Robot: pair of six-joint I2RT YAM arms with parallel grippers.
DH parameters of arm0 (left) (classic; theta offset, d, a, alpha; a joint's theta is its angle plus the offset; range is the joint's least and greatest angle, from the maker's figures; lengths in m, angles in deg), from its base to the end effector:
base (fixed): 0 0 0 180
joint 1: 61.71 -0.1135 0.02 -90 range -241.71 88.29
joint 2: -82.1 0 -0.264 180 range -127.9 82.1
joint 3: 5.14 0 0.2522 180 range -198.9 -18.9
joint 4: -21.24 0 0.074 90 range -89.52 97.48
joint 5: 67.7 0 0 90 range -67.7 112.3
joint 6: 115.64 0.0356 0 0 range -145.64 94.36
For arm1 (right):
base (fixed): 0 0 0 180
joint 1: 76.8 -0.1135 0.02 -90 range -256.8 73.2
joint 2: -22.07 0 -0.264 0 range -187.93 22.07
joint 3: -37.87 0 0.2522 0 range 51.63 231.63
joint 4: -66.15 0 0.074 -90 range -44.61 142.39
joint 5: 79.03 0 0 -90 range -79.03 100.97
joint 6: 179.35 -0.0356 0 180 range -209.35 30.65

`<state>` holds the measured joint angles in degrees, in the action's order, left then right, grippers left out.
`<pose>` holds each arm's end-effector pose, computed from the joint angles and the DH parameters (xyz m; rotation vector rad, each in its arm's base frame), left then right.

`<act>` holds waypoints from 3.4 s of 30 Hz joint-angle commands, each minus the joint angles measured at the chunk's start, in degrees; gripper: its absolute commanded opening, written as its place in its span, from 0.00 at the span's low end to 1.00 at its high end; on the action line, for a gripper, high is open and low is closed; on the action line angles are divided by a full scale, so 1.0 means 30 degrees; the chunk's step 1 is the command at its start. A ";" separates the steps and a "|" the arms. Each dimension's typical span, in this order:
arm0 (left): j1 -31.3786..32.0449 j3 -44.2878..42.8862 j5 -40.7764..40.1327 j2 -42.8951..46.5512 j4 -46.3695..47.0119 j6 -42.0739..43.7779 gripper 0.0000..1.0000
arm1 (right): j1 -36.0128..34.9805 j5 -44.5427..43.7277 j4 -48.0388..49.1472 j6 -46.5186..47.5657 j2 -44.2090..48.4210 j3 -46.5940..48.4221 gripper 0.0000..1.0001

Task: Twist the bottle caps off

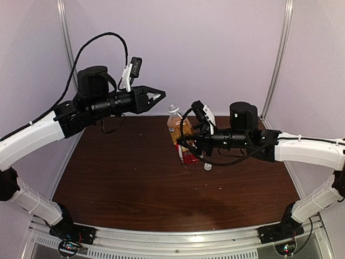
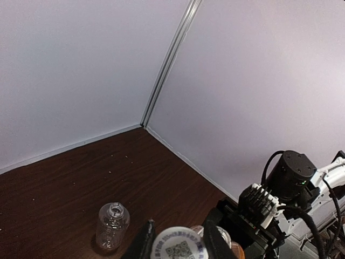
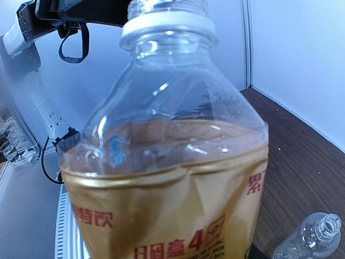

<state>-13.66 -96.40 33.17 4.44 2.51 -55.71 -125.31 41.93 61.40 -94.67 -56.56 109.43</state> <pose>0.2071 -0.2404 0.4210 0.4346 1.7480 -1.1664 0.1986 0.2522 0.3199 -1.0685 1.5679 1.1378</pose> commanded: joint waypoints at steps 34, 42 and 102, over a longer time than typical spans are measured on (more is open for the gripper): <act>-0.0021 1.3076 -0.5690 0.1007 0.7863 0.2115 0.24 | 0.1230 0.4116 0.2474 -0.2473 0.2157 -0.0854 0.48; 0.0000 1.3182 -0.4264 -0.3162 0.9375 0.2307 0.24 | 0.1375 0.3803 0.2564 -0.2533 0.2406 -0.1314 0.48; -0.0358 1.2276 -0.7477 -0.2743 0.5228 0.3430 0.81 | 0.1852 0.3727 0.2511 -0.2234 0.2450 -0.2331 0.48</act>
<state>-14.16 -58.69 12.32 -10.25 19.51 -46.20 -120.04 53.16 67.39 -101.56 -50.26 102.89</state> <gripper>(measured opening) 0.786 0.482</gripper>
